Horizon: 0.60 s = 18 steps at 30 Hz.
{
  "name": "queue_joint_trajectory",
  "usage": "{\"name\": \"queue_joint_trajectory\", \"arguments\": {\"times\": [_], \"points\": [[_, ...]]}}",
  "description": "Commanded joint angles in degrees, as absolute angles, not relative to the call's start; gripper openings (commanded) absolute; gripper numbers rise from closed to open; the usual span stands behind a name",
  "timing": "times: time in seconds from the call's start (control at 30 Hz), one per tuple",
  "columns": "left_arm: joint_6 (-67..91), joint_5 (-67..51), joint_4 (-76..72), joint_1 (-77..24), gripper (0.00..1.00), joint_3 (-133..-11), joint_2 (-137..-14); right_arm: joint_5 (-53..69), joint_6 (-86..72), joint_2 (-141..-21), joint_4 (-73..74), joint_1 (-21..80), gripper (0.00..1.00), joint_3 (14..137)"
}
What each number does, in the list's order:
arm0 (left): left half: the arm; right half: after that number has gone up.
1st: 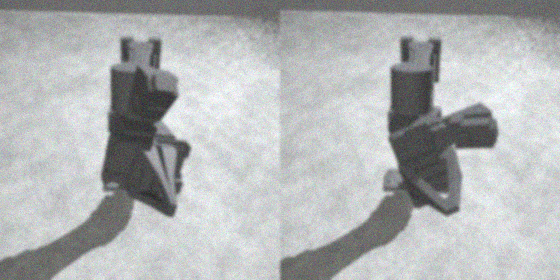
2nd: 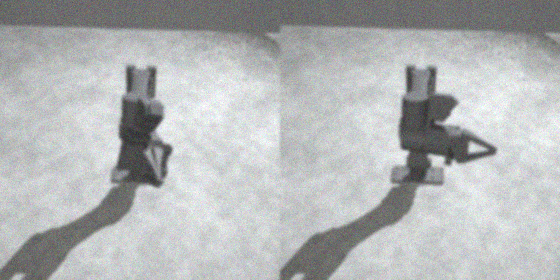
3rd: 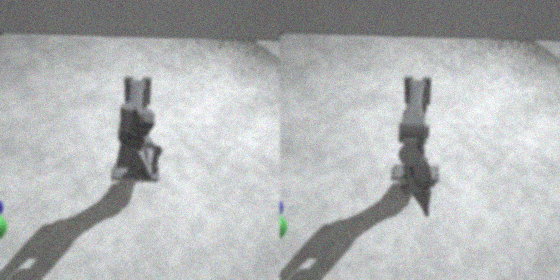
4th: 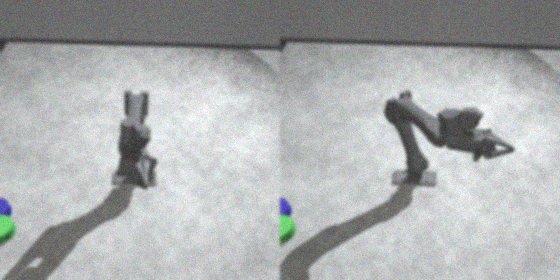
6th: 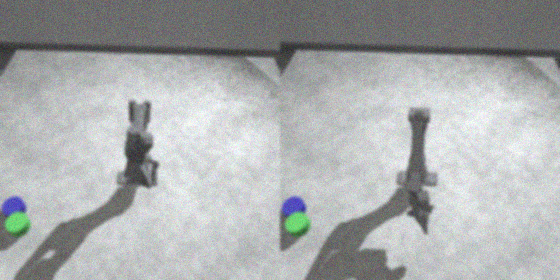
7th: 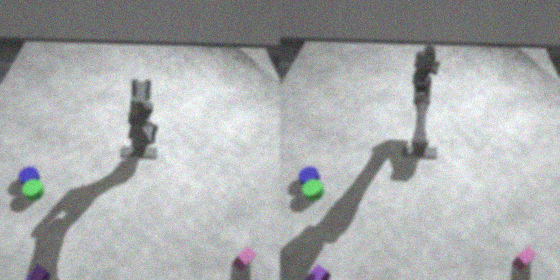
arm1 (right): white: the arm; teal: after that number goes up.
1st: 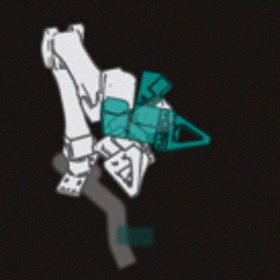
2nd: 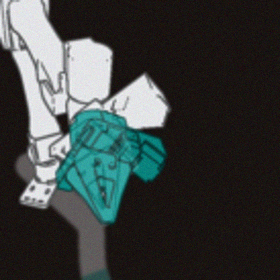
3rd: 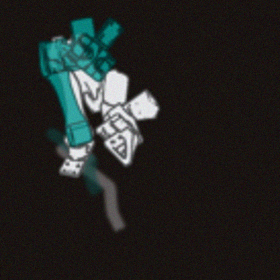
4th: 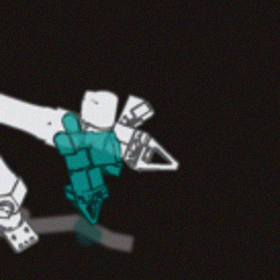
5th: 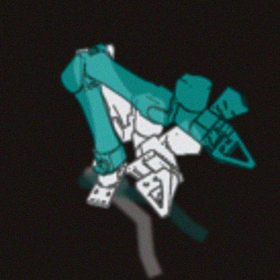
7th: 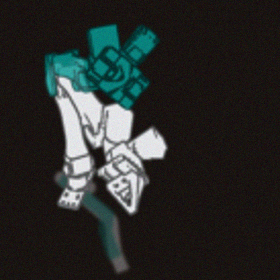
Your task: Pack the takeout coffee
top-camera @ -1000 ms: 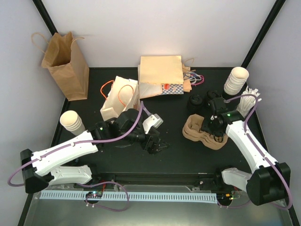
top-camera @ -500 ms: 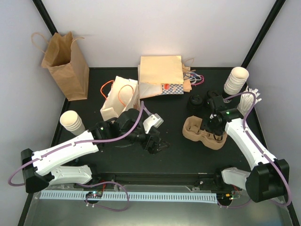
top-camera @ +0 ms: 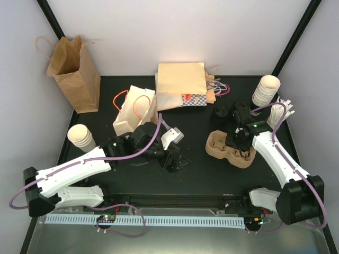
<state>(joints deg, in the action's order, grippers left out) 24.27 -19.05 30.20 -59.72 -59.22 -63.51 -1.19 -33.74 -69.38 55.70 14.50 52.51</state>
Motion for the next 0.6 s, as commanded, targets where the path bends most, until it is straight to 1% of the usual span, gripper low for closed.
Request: {"name": "queue_joint_trajectory", "arguments": {"times": [0.0,0.17,0.37,0.47,0.57], "points": [[24.3,-17.7,30.0,-60.0,0.99,-60.7,-63.8,-0.4,-33.6,-67.5,56.1,14.9,0.4,54.4],[24.4,-17.7,28.2,-60.0,0.99,-60.8,-65.0,1.2,-32.1,-66.2,56.6,14.9,0.39,55.1],[25.1,-17.2,27.5,-60.0,0.99,-62.0,-66.7,2.0,-24.9,-63.7,56.6,16.2,0.48,56.2],[25.1,-16.2,27.5,-59.9,0.99,-62.2,-66.5,2.1,-21.6,-63.0,56.5,19.6,0.51,57.5],[25.3,-14.6,27.7,-59.9,0.99,-62.1,-65.9,2.6,-19.0,-62.7,55.0,26.5,0.52,58.5]]}}
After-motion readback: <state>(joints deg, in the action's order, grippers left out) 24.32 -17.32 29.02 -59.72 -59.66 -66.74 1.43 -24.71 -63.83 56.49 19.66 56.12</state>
